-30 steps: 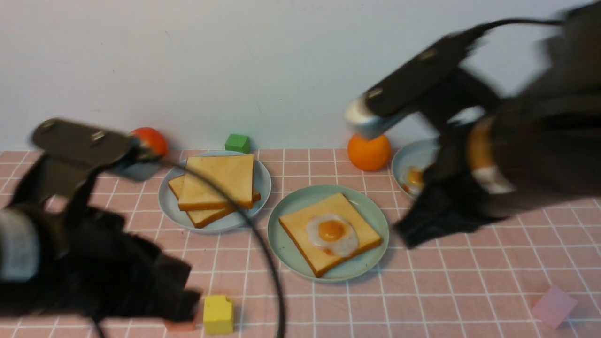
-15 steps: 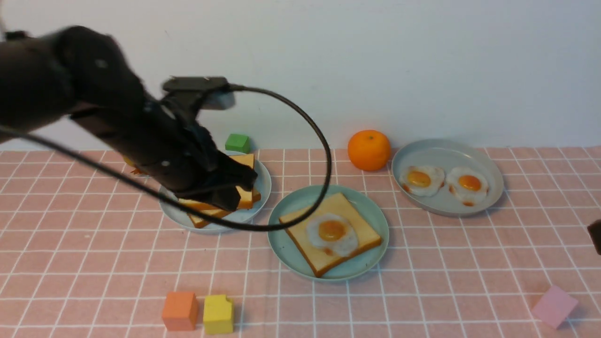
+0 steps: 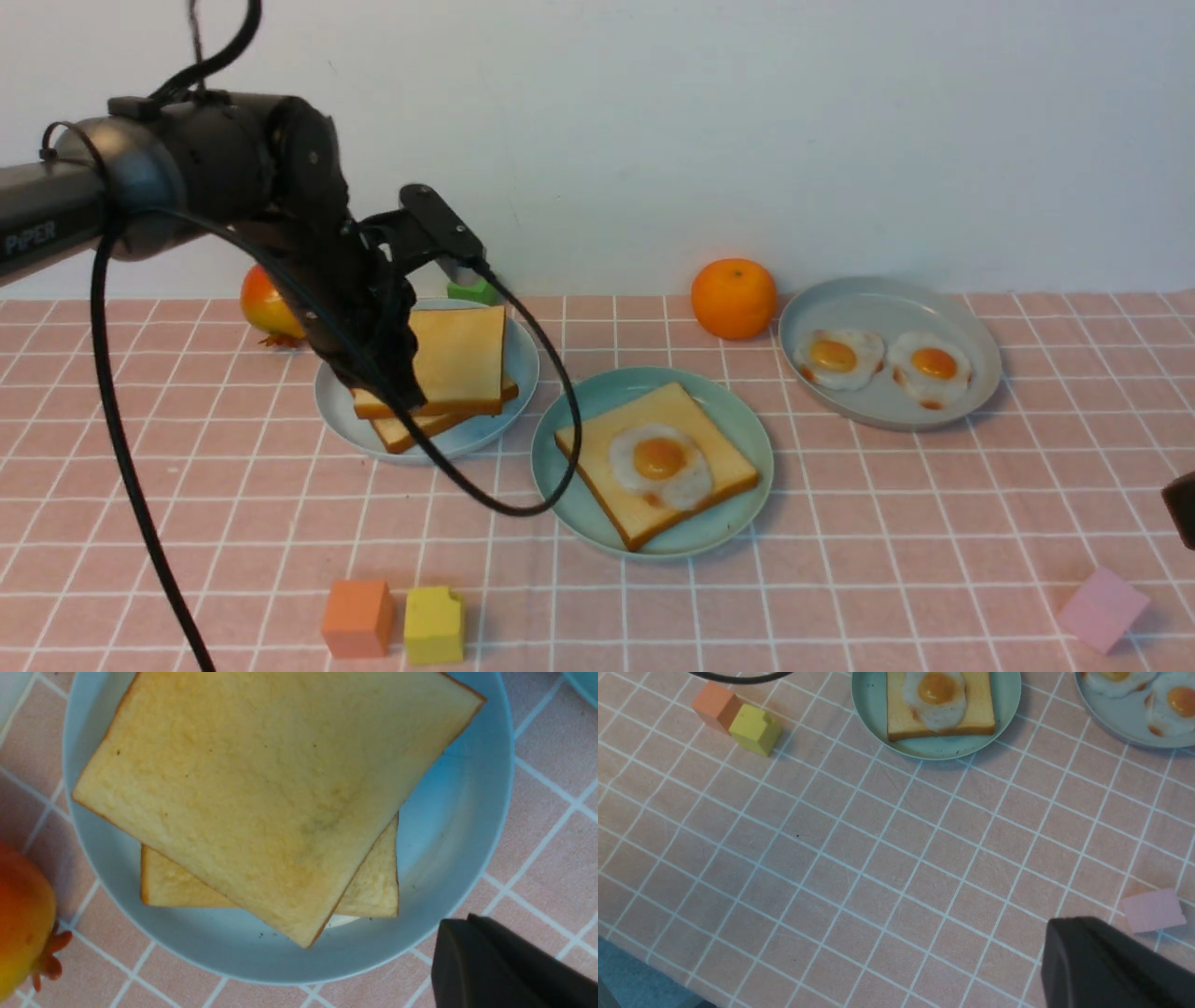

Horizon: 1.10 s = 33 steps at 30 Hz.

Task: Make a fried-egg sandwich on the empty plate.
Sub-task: Use the left arm to grab a slice of bread

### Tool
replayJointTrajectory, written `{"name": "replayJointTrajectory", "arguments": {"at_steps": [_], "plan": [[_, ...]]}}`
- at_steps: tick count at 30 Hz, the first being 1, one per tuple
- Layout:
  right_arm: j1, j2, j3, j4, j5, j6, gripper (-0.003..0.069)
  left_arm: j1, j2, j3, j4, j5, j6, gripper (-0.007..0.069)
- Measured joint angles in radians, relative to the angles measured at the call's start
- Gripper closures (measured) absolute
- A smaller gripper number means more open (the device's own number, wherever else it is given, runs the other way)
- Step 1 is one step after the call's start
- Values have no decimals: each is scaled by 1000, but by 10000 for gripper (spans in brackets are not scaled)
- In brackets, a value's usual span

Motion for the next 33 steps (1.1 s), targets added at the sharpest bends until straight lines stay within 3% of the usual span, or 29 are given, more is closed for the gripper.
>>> {"name": "replayJointTrajectory", "arguments": {"at_steps": [2, 4, 10, 13, 18, 24, 25, 26, 28, 33], "plan": [[0, -1, 0, -1, 0, 0, 638, 29, 13, 0, -61, 6, 110, 572], [0, -1, 0, -1, 0, 0, 636, 50, 19, 0, -109, 6, 192, 484], [0, -1, 0, -1, 0, -17, 634, 53, 62, -7, -134, -56, 316, 253], [0, -1, 0, -1, 0, -29, 633, 50, 99, -7, -132, -110, 372, 208], [0, -1, 0, -1, 0, -30, 629, 50, 133, -7, -105, -162, 395, 236], [0, -1, 0, -1, 0, -32, 627, 50, 150, -13, -84, -212, 397, 407], [0, -1, 0, -1, 0, -32, 627, 50, 150, -14, -84, -212, 397, 407], [0, -1, 0, -1, 0, -32, 627, 50, 153, -15, -82, -217, 400, 478], [0, -1, 0, 5, 0, -31, 627, 49, 154, -16, -81, -220, 401, 542], [0, -1, 0, 29, 0, -29, 620, 29, 151, -16, -49, -223, 404, 585]]}}
